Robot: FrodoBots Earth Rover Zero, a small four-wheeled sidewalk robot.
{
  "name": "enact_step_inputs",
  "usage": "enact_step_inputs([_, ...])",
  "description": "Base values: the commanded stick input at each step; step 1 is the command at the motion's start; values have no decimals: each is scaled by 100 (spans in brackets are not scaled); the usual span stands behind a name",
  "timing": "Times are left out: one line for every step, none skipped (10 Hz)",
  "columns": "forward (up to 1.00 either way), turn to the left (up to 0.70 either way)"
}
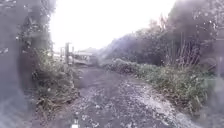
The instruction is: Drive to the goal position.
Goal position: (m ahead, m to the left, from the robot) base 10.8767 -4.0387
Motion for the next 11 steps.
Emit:
enact_step_inputs([70, 0])
enact_step_inputs([70, 0])
enact_step_inputs([70, 0])
enact_step_inputs([70, 0])
enact_step_inputs([70, 0])
enact_step_inputs([70, 0])
enact_step_inputs([70, 0])
enact_step_inputs([70, 0])
enact_step_inputs([70, 0])
enact_step_inputs([70, 0])
enact_step_inputs([70, 0])
